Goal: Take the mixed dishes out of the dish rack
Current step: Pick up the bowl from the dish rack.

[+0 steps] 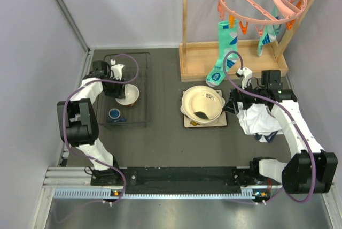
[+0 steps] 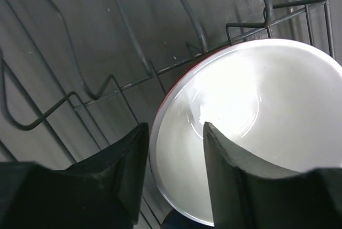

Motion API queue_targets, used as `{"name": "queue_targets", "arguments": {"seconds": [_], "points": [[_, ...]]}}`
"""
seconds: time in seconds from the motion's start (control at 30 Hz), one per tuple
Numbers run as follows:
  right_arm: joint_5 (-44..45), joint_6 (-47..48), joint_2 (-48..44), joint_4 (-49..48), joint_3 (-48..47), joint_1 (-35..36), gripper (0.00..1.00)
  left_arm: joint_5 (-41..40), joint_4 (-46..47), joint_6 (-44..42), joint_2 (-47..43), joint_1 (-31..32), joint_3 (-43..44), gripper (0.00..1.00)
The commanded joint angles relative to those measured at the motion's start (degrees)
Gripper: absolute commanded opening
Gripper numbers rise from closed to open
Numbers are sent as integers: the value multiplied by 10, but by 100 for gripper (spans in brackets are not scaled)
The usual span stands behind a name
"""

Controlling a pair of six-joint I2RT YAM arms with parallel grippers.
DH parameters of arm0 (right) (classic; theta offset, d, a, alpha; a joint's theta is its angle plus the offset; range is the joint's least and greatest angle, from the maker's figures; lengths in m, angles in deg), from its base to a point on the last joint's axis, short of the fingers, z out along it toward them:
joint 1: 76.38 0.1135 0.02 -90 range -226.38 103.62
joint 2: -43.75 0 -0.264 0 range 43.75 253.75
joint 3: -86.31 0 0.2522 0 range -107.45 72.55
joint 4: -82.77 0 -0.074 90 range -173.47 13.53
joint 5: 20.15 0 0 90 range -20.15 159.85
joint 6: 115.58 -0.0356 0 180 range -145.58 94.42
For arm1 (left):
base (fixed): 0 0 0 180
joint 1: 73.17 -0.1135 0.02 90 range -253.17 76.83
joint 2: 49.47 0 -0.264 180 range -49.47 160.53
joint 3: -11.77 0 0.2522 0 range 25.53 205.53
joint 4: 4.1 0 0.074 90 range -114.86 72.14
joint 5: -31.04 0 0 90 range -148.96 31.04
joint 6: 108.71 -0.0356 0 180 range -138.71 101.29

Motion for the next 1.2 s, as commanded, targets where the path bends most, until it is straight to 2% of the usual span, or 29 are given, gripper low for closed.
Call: {"name": "queue_targets", "arguments": {"seconds": [0.0, 0.13, 0.33, 0.63, 1.17], "points": [[-16, 12, -3, -12, -8, -6, 99, 26, -8, 4, 8, -3, 24, 49], [-16, 12, -3, -11, -8, -7, 99, 28, -9, 3, 5, -3, 24, 44], [-16, 12, -3, -12, -8, -6, 99, 31, -13, 2, 4, -3, 25, 29], [-17, 12, -3, -11, -8, -6, 99, 37, -20, 19, -4, -2, 36, 0], [-19, 12, -5, -10, -9, -6, 99, 80, -90, 54, -65, -3, 118, 0]]}}
